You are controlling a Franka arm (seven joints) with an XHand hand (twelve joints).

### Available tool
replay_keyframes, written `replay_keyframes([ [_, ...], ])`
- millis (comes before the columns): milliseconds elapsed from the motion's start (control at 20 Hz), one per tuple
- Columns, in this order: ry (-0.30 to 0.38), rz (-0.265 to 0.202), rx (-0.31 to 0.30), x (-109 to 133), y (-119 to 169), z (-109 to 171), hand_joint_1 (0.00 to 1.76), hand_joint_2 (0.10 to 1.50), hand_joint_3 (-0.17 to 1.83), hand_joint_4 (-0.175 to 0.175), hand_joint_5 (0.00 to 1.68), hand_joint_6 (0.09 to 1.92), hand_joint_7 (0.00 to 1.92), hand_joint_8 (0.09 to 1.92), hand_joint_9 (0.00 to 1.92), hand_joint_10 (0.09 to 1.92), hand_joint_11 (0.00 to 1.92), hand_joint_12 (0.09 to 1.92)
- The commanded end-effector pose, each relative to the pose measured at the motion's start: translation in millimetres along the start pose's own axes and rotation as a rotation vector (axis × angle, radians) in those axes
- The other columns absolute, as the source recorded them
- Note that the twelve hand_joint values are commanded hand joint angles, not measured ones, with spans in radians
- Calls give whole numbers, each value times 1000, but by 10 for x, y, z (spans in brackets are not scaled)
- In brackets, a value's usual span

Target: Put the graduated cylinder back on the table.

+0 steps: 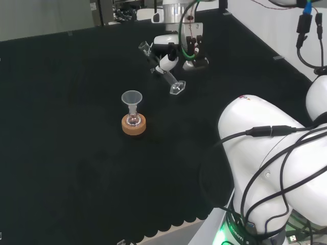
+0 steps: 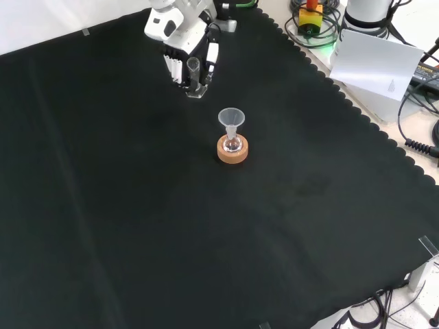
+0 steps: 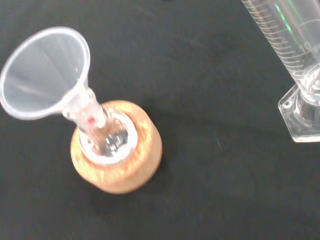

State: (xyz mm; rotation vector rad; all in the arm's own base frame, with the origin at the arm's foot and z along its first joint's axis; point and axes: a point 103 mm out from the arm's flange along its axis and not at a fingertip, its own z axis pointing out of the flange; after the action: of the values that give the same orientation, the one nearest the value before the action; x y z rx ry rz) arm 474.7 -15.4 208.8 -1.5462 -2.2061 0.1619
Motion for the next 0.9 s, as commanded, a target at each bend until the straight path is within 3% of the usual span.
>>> replay_keyframes([
  [50,105,-62,-112,-133,199,133,1248,1147,0,-175,901,1107,933,1103,1439,87,1196,773],
  [900,183,-159,-231,-179,743,319,1246,1151,1,-175,894,1119,925,1117,1434,87,1191,774],
])
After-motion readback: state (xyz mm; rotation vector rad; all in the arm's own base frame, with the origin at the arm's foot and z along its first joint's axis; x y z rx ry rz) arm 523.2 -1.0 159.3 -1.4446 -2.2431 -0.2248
